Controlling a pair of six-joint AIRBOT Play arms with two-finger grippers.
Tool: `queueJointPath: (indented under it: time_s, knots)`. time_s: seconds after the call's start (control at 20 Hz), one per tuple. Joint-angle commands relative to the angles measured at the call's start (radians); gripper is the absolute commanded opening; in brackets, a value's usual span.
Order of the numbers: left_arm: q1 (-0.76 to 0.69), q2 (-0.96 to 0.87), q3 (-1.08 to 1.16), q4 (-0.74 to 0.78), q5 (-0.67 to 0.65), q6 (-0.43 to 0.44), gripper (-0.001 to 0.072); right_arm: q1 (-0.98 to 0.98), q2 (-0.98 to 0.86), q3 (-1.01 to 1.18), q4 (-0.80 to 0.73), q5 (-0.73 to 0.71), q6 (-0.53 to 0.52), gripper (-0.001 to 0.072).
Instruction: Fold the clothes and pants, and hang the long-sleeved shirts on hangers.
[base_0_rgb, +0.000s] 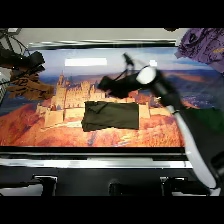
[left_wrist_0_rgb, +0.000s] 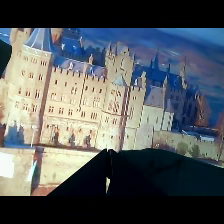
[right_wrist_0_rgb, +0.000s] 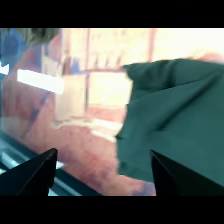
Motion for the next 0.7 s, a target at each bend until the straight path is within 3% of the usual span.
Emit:
queueJointPath:
  time_s: [0.0,0.25,0.55,0.65]
  knots:
    - [0.000,0.000,0.000,0.000,0.000,0.000,0.0017,-0.269,0.045,-0.005,-0.001,0.212,-0.127,0.0661]
    - [0.000,0.000,0.000,0.000,0.010,0.000,0.0017,-0.603,0.027,-0.267,0.159,0.248,-0.349,0.0660]
    - [0.000,0.000,0.000,0.000,0.014,0.000,0.0018,-0.565,-0.122,-0.438,0.245,0.216,-0.533,0.0656]
    - [0.000,0.000,0.000,0.000,0.014,0.000,0.0018,-0.523,-0.174,-0.438,0.277,0.193,-0.565,0.0611]
